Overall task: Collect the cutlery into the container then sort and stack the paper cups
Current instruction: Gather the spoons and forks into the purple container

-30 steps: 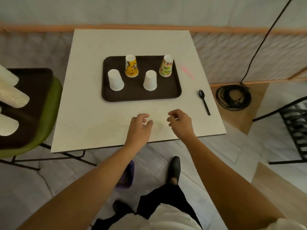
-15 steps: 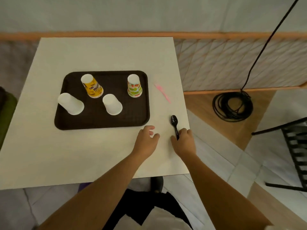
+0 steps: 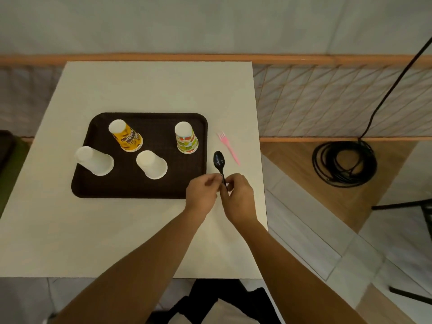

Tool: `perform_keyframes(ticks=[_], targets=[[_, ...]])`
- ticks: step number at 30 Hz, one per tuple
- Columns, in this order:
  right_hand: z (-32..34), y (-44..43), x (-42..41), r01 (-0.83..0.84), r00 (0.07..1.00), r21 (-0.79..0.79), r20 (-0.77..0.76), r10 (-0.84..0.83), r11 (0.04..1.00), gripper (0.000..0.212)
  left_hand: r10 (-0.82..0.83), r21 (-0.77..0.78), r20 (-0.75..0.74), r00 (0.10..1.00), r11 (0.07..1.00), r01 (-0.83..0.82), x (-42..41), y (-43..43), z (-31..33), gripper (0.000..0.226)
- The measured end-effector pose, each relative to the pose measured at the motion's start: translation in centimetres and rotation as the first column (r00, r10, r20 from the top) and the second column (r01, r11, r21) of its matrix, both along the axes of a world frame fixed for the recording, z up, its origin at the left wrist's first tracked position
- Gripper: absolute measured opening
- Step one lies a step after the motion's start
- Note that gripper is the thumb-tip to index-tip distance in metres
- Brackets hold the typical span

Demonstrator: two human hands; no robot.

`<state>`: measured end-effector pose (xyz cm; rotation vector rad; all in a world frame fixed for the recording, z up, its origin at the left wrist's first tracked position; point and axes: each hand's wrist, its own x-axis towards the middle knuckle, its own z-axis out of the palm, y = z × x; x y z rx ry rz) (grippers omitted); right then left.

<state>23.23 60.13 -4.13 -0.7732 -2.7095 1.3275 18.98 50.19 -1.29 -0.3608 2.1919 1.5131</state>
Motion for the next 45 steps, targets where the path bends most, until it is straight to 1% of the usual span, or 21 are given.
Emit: perform_keyframes(ticks=[2, 5, 8, 9, 10, 12, 14, 15, 16, 18, 20, 23, 25, 27, 29, 31, 34, 36, 40, 43, 45], targets=[[0.1, 0.1, -1.1, -0.063, 0.997, 0.005, -0.035, 0.064, 0.998, 0.01, 0.058, 0.002, -0.019, 0.998, 0.998, -0.058, -1.0, 0.0, 0.1, 0.02], [0.2, 0.6, -2.5, -0.168, 0.983, -0.006, -0.074, 0.167, 0.986, 0.009, 0.101, 0.019, -0.005, 0.995, 0.995, -0.101, -2.3, -0.3, 0.1, 0.023], [0.4, 1.5, -3.6, -0.32, 0.936, -0.032, -0.164, 0.31, 0.947, 0.008, 0.09, -0.002, -0.027, 0.996, 0.996, -0.09, -3.0, -0.9, 0.0, 0.029], [0.4, 1.9, -3.9, -0.345, 0.923, -0.051, -0.202, 0.329, 0.937, 0.009, 0.103, -0.009, -0.036, 0.994, 0.995, -0.104, -3.2, -1.2, -0.1, 0.028], [0.4, 2.3, -4.3, -0.327, 0.924, -0.076, -0.235, 0.302, 0.942, 0.01, 0.134, 0.0, -0.035, 0.99, 0.991, -0.134, -3.3, -1.5, -0.2, 0.027], [0.3, 3.1, -5.5, -0.174, 0.96, -0.125, -0.241, 0.14, 0.977, 0.014, 0.195, 0.036, -0.012, 0.981, 0.98, -0.195, -3.4, -2.2, -0.4, 0.024], [-0.1, 4.0, -7.5, -0.002, 0.988, -0.087, -0.157, -0.012, 0.996, 0.018, 0.207, 0.054, -0.01, 0.978, 0.977, -0.206, -3.4, -2.8, -0.7, 0.024], [-0.3, 4.3, -8.6, 0.045, 0.995, -0.049, -0.09, -0.049, 0.998, 0.023, 0.201, 0.056, -0.015, 0.979, 0.978, -0.2, -3.4, -3.1, -0.8, 0.024], [-0.5, 4.6, -9.7, 0.057, 0.998, -0.004, -0.019, -0.057, 0.998, 0.031, 0.191, 0.054, -0.022, 0.981, 0.98, -0.19, -3.4, -3.3, -0.9, 0.023], [-0.9, 4.8, -11.5, -0.001, 0.995, 0.091, 0.1, -0.008, 0.996, 0.046, 0.18, 0.061, -0.032, 0.983, 0.982, -0.178, -3.2, -3.8, -1.0, 0.022], [-1.2, 4.7, -12.6, -0.091, 0.979, 0.177, 0.194, 0.056, 0.98, 0.051, 0.181, 0.064, -0.04, 0.983, 0.982, -0.179, -3.1, -4.3, -1.0, 0.022], [-1.7, 4.4, -13.4, -0.189, 0.958, 0.284, 0.266, 0.112, 0.94, 0.042, 0.177, 0.063, -0.065, 0.982, 0.983, -0.173, -2.8, -5.0, -1.0, 0.021], [-2.0, 4.2, -13.5, -0.209, 0.952, 0.295, 0.278, 0.126, 0.932, 0.033, 0.187, 0.071, -0.07, 0.98, 0.981, -0.182, -2.7, -5.6, -1.0, 0.022], [-2.3, 4.1, -13.2, -0.157, 0.955, 0.233, 0.282, 0.088, 0.96, 0.027, 0.196, 0.086, -0.069, 0.978, 0.978, -0.19, -2.5, -6.2, -1.0, 0.022], [-2.3, 4.0, -12.4, -0.014, 0.97, 0.098, 0.242, -0.01, 0.995, 0.018, 0.201, 0.101, -0.07, 0.977, 0.976, -0.194, -2.2, -6.8, -1.0, 0.02], [-2.2, 3.5, -11.1, 0.129, 0.976, -0.019, 0.18, -0.124, 0.991, 0.006, 0.202, 0.11, -0.078, 0.976, 0.975, -0.193, -1.8, -7.5, -1.0, 0.02], [-1.7, 1.7, -8.1, 0.246, 0.966, -0.127, 0.108, -0.233, 0.961, 0.008, 0.194, 0.111, -0.094, 0.977, 0.977, -0.183, -0.9, -9.1, -1.0, 0.02], [-1.2, -0.2, -5.7, 0.263, 0.964, -0.176, 0.073, -0.254, 0.949, 0.007, 0.191, 0.118, -0.102, 0.976, 0.977, -0.178, -0.1, -10.4, -0.9, 0.021], [-0.1, -5.2, -0.9, 0.225, 0.973, -0.233, 0.005, -0.231, 0.946, 0.009, 0.18, 0.134, -0.111, 0.977, 0.977, -0.165, 1.7, -14.1, -0.6, 0.023], [0.7, -9.4, 2.0, 0.201, 0.977, -0.261, -0.009, -0.211, 0.944, 0.013, 0.195, 0.136, -0.099, 0.976, 0.974, -0.181, 3.3, -17.4, -0.2, 0.022], [1.0, -12.8, 3.7, 0.168, 0.983, -0.282, -0.018, -0.18, 0.945, 0.012, 0.189, 0.12, -0.102, 0.977, 0.977, -0.177, 4.6, -20.5, 0.0, 0.022]])
